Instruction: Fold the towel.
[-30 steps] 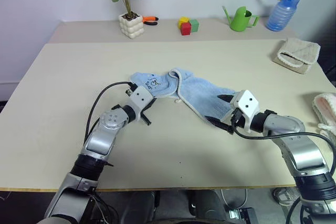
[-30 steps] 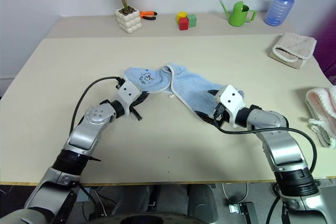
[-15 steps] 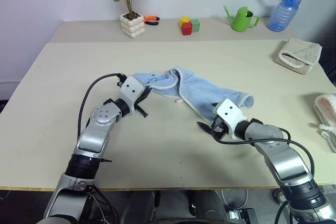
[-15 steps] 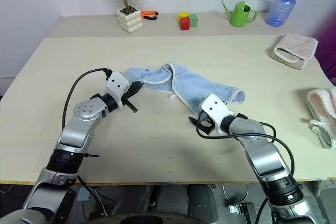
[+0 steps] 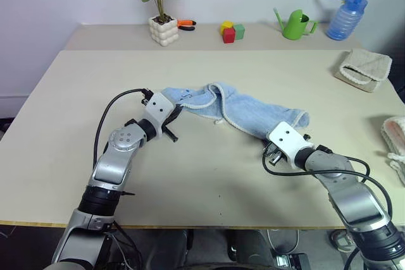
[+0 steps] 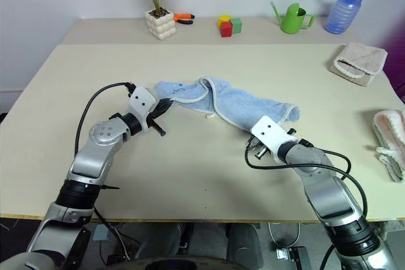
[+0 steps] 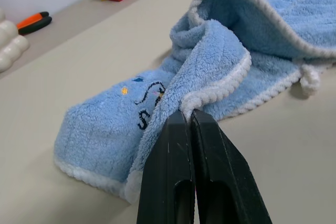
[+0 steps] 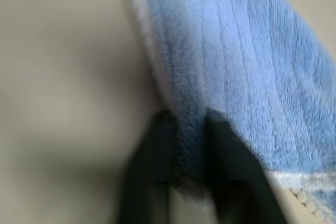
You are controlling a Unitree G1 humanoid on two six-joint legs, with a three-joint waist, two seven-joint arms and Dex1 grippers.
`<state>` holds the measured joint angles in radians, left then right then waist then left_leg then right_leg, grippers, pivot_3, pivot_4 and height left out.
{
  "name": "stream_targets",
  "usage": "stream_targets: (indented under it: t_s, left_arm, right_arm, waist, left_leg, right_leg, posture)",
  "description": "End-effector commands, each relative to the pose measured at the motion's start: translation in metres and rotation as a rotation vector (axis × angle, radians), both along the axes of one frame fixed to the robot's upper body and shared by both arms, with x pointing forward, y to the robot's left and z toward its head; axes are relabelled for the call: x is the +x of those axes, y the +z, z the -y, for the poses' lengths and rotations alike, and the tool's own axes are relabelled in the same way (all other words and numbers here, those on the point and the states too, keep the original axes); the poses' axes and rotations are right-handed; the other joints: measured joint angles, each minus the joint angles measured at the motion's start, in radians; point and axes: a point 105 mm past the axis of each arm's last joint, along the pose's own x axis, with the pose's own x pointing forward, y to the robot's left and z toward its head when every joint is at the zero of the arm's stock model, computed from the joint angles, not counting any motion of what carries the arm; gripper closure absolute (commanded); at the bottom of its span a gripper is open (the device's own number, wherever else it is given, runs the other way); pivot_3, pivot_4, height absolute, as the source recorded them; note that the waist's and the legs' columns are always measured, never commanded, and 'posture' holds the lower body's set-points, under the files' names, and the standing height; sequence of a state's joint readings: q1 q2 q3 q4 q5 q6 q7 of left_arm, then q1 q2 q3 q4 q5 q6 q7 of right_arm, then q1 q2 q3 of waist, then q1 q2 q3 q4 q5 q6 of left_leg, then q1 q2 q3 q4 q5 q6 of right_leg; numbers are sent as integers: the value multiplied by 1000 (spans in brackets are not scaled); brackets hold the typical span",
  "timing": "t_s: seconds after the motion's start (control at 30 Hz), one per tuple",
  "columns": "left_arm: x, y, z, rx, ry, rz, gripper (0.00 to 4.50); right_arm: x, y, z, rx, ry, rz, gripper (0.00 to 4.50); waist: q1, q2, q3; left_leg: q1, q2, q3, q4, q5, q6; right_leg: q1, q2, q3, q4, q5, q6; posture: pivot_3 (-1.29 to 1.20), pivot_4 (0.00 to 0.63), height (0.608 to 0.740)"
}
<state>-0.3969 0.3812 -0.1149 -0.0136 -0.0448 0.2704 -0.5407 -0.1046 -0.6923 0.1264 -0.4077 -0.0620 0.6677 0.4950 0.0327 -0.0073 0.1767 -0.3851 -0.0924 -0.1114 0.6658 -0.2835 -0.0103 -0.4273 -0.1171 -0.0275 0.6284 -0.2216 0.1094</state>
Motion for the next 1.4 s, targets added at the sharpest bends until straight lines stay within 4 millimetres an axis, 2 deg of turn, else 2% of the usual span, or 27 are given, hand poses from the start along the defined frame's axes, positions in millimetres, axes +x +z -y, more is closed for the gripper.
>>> stream_targets:
  t_s: [0.03, 0.13, 0.23, 0.37, 0.47, 0.57, 0.6, 0.7, 0.77, 0.9, 1.0, 1.1, 1.17, 1.23, 1.3, 1.4]
  left_arm:
    - [1, 10, 1, 7, -10, 43, 4500]
    - [0, 11, -5, 5, 9, 49, 4500]
    - [1, 18, -16, -4, 46, 65, 4500]
    - [13, 45, -36, -25, 112, 145, 4500]
    - [33, 79, -51, -42, 202, 263, 4500]
    - [56, 128, -75, -89, 339, 414, 4500]
    - [63, 157, -88, -125, 403, 489, 4500]
    - [65, 216, -115, -204, 498, 627, 4500]
    - [61, 236, -125, -209, 506, 671, 4500]
    - [52, 238, -135, -157, 479, 691, 4500]
    - [32, 195, -131, -77, 336, 567, 4500]
    - [6, 153, -131, -29, 260, 431, 4500]
    - [-10, 128, -135, -13, 246, 326, 4500]
    - [-24, 112, -137, -9, 236, 246, 4500]
    - [-47, 81, -141, 31, 203, 94, 4500]
    - [-81, 50, -146, 68, 162, -101, 4500]
  right_arm:
    - [6, 6, 18, -42, -66, 25, 4373]
    - [12, 18, 20, -52, -57, 68, 4373]
    - [24, 40, 22, -67, -26, 147, 4373]
    - [45, 76, 32, -138, 9, 279, 4373]
    - [68, 114, 46, -191, -18, 415, 4373]
    - [91, 168, 62, -225, -78, 590, 4373]
    - [98, 198, 69, -233, -117, 685, 4373]
    - [101, 258, 77, -196, -164, 865, 4373]
    - [100, 276, 75, -163, -145, 917, 4373]
    - [96, 275, 60, -125, -31, 904, 4373]
    - [84, 237, 36, -40, 159, 766, 4373]
    - [67, 192, 24, -7, 283, 580, 4373]
    - [54, 163, 24, 8, 332, 442, 4373]
    - [44, 147, 26, 12, 352, 357, 4373]
    - [27, 124, 31, 24, 382, 204, 4373]
    - [1, 104, 36, 56, 414, 16, 4373]
  waist:
    - [4, 0, 0]
    - [4, 0, 0]
    - [3, 0, 0]
    - [-4, 0, 0]
    - [-5, 0, 1]
    - [-7, 0, 1]
    - [-10, -1, 1]
    - [-23, -2, 3]
    - [-31, -2, 3]
    - [-49, -1, 2]
    - [-55, -1, 2]
    - [-54, 0, 3]
    - [-50, 0, 3]
    - [-42, 0, 3]
    - [-40, 0, 3]
    - [-42, 3, 2]
  left_leg:
    - [0, 0, 0, 0, 0, 0]
    - [0, 0, 0, 0, 0, 0]
    - [0, 0, 0, 0, 0, 0]
    - [0, 1, 0, 0, 0, 0]
    - [-1, 1, 1, 0, 0, 0]
    - [-2, 0, 1, 0, 1, -2]
    - [-2, 0, 1, 0, 4, -7]
    - [-7, 0, 1, 0, 4, -7]
    - [-9, 0, 2, -3, 4, -7]
    - [-8, 0, 2, -7, 3, -6]
    - [-7, 0, 3, -6, 3, -5]
    - [-8, 1, 3, -4, 3, -5]
    - [-9, 1, 2, -2, 3, -5]
    - [-9, 1, 2, -1, 3, -5]
    - [-8, 0, 2, 0, 2, -4]
    - [-4, 1, 2, -1, -2, 3]
  right_leg:
    - [0, 0, 0, 0, 0, 0]
    - [0, 0, 0, 0, 0, 0]
    - [0, 0, 0, 0, 0, 0]
    - [-1, 1, 0, 0, 0, 0]
    - [-1, 1, 0, 0, 0, 0]
    - [-2, 1, -1, 0, 0, 0]
    - [-2, 1, -1, 0, 0, 0]
    - [-8, 0, -1, 0, 1, 0]
    - [-11, 0, 0, 0, 0, 0]
    - [-10, -1, 0, -2, 0, 0]
    - [-10, -1, 0, -1, 1, 1]
    - [-11, 0, 1, 0, 0, 1]
    - [-12, -1, 1, 0, 0, 1]
    - [-12, -1, 2, 1, 0, 0]
    - [-10, -1, 2, 1, 1, 0]
    - [-6, -1, 2, -1, 0, 0]
  posture:
    - [0, 150, 732]
    - [0, 150, 732]
    - [0, 150, 732]
    - [0, 150, 732]
    - [0, 150, 732]
    - [0, 150, 732]
    - [0, 150, 732]
    - [0, 150, 732]
    - [0, 150, 732]
    - [0, 150, 732]
    - [0, 150, 732]
    - [0, 150, 732]
    - [0, 150, 732]
    - [0, 150, 732]
    - [0, 150, 732]
    - [0, 150, 732]
